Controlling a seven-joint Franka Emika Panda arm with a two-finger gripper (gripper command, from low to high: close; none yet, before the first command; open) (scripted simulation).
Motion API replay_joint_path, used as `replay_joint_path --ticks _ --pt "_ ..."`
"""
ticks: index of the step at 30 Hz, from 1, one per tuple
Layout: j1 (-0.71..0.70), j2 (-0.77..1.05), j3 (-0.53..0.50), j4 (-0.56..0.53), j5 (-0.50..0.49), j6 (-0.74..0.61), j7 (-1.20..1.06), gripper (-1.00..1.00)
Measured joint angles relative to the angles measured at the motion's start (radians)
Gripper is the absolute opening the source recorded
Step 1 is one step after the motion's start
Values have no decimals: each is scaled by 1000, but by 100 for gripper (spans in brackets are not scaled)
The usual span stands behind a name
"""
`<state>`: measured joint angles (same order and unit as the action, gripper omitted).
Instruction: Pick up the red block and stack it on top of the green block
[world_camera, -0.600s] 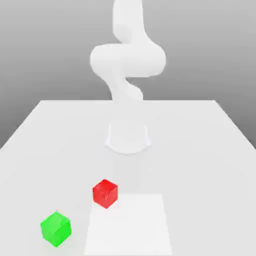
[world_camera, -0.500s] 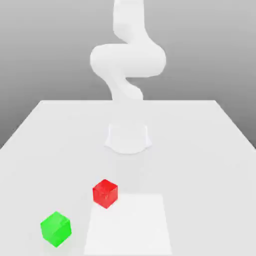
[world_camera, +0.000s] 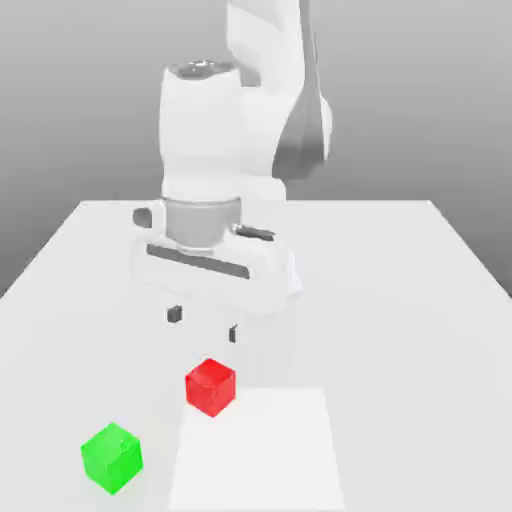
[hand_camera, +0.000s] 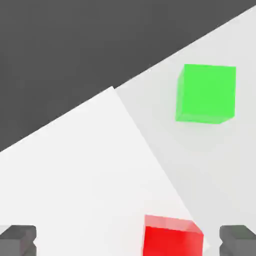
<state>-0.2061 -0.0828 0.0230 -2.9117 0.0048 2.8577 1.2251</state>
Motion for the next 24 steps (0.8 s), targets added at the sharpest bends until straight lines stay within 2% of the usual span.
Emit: replay_joint_path --ticks 5,6,13,21,24 --pt "2 213 -14 8 -15 177 25 0" --pt "5 247 -17 13 -16 206 26 -100" --pt "4 255 -17 14 -20 213 30 -100" --pt "2 0 -13 -17 -5 -11 23 -100" --pt "-29 18 -28 65 -24 -76 90 -100"
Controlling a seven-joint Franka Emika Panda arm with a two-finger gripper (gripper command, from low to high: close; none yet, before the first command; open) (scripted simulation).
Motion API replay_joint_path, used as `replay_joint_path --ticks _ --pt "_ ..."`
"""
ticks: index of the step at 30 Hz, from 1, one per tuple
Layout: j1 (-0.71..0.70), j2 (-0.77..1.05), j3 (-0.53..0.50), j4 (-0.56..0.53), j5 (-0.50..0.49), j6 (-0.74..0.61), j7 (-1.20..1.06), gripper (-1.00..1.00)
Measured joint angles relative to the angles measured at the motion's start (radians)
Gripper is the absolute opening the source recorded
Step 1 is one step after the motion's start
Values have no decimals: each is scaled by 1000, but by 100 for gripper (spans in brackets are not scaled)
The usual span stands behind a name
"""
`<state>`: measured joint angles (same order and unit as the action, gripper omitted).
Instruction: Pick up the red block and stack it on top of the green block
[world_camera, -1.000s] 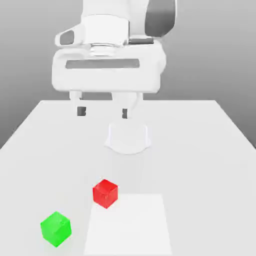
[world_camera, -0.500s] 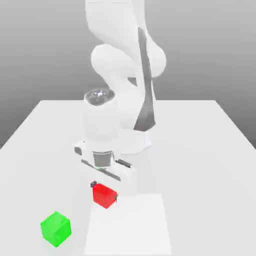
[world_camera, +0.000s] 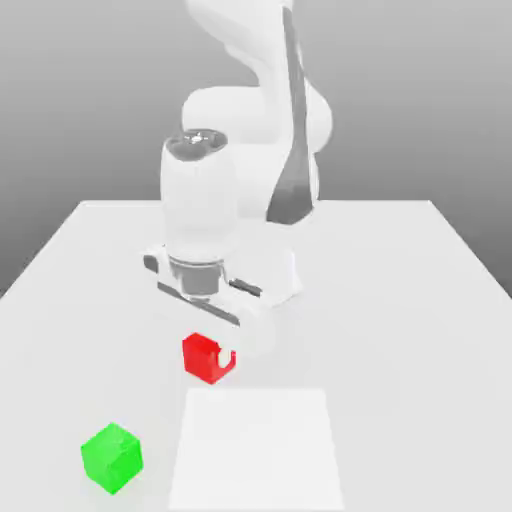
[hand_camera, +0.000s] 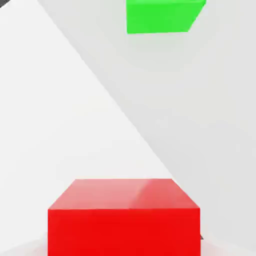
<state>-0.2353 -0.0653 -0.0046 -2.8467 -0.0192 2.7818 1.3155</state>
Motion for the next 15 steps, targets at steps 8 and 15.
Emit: replay_joint_path --ticks 8,15 --pt "-82 134 -45 285 18 -151 170 -100" --pt "-99 316 -42 353 49 -36 186 100"
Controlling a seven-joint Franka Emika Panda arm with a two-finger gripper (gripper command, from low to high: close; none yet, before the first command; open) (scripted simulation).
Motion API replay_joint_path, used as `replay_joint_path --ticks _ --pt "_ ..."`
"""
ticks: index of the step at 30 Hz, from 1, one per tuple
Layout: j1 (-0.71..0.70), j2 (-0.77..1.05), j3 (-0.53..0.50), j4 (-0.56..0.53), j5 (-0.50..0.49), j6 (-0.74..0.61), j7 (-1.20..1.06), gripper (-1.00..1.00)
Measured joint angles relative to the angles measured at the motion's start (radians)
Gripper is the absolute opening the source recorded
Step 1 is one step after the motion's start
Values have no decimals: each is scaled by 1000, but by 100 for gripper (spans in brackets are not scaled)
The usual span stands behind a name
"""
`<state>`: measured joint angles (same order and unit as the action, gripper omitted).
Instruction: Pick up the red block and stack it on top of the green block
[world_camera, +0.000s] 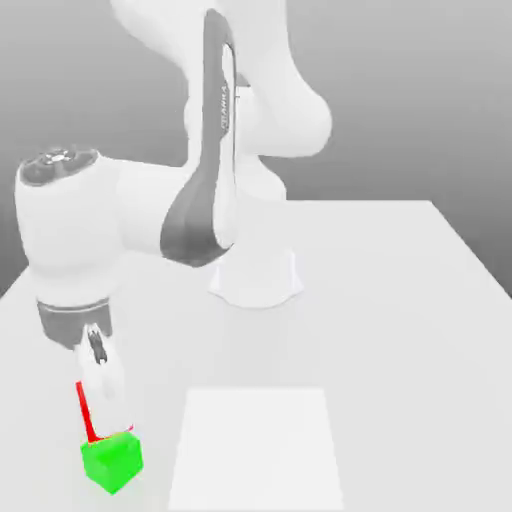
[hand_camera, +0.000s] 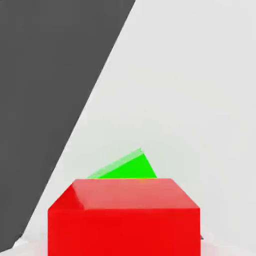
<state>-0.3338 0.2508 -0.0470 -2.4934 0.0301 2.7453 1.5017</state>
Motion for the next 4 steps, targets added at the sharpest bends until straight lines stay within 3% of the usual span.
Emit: replay_joint_path --ticks 4 --pt "0 0 0 0 0 0 0 100"
